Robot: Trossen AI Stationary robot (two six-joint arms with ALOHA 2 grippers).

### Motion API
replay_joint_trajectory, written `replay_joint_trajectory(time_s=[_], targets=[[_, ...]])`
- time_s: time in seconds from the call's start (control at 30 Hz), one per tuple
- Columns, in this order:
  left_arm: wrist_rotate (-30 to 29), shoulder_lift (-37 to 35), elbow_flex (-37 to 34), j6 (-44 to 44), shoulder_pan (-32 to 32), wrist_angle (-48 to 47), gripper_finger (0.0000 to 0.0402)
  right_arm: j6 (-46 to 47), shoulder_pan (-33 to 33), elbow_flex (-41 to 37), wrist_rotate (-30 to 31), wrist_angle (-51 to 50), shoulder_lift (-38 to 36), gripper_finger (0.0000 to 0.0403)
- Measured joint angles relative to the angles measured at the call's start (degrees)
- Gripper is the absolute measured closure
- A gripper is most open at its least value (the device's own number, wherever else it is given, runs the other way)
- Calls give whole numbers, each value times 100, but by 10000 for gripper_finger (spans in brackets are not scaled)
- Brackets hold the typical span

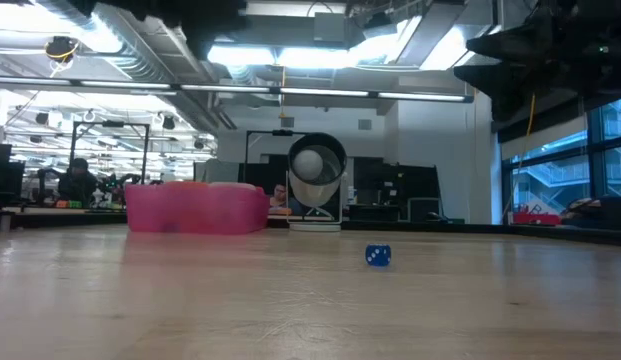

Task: Pick & Place Dice
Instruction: Put the small blue dice into the red bin

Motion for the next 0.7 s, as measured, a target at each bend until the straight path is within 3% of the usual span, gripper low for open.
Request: replay_joint_trajectory(time_s=[0.13,0.4,0.5,0.7], targets=[[-205,-104,-581,92,-773,1043,281,121,1,0,-363,3,186,181],[-1532,-11,-1826,-319,-1872,2703,280,255,295,0,-359,681,1012,181],[-1905,144,-2023,-400,-2188,3118,281,202,475,17,-340,1156,1432,181],[-2658,692,-2057,-380,-2546,3401,278,104,854,563,100,1076,2613,181]])
